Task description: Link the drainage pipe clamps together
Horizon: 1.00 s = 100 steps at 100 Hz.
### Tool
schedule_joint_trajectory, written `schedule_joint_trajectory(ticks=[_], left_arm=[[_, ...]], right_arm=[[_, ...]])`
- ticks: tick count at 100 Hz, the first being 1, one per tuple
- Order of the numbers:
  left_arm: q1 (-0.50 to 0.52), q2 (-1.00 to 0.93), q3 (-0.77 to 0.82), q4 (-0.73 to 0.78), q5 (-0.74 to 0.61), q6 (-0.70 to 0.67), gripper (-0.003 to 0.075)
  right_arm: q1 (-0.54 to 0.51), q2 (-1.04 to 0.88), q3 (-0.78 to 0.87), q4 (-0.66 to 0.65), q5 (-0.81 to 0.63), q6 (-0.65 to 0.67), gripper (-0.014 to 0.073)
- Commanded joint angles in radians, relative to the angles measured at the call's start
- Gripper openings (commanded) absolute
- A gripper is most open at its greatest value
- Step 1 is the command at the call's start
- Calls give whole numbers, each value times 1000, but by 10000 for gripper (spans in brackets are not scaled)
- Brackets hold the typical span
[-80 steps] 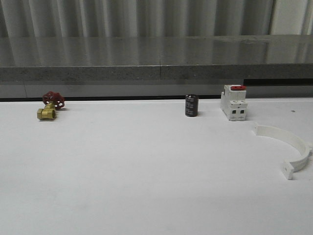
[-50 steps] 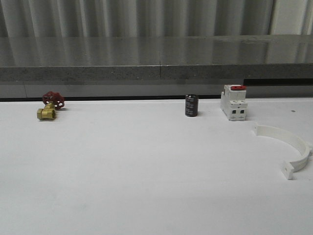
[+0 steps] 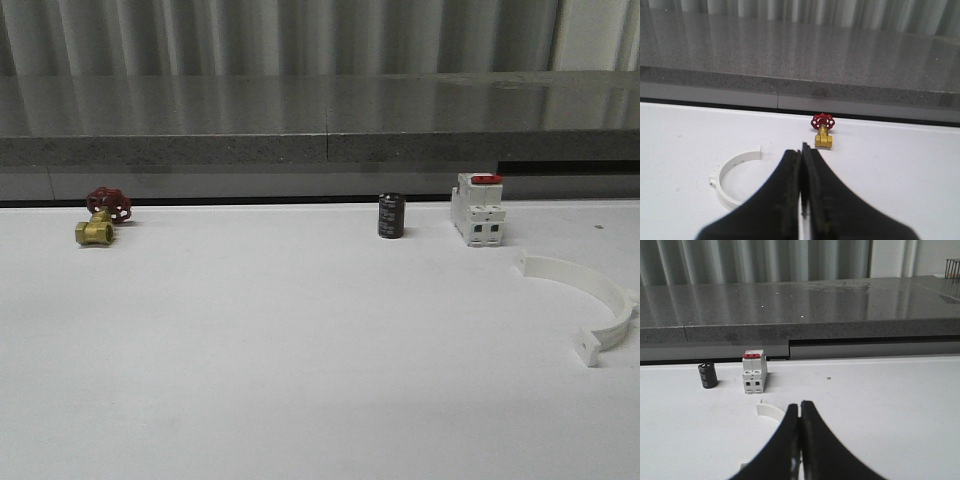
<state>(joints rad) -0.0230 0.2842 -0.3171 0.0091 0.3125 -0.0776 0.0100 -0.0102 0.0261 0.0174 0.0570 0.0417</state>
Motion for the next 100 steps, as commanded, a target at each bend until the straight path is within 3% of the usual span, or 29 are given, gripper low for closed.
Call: schedule_joint_trajectory(ticks=[1,24,64,74,93,100], left_arm=[[-7,119,-153,-1,47,-8,-21],[-7,424,-444,-1,366,-8,-21],[-7,722,-513,2,380,-8,-11],[-7,751,-513,2,382,-8,90],[-7,757,-514,2,384,-8,455],[-7,757,-514,2,388,-8,505]], right_arm=[[-1,-13,-16,-2,-75,-8,-60],[-1,-13,-16,-2,-75,-8,-60],[-1,-13,-16,-2,-75,-8,-60],[-1,-13,-16,-2,-75,-8,-60],[-1,-13,-16,-2,-75,-8,-60],[-1,-13,-16,-2,-75,-8,-60]])
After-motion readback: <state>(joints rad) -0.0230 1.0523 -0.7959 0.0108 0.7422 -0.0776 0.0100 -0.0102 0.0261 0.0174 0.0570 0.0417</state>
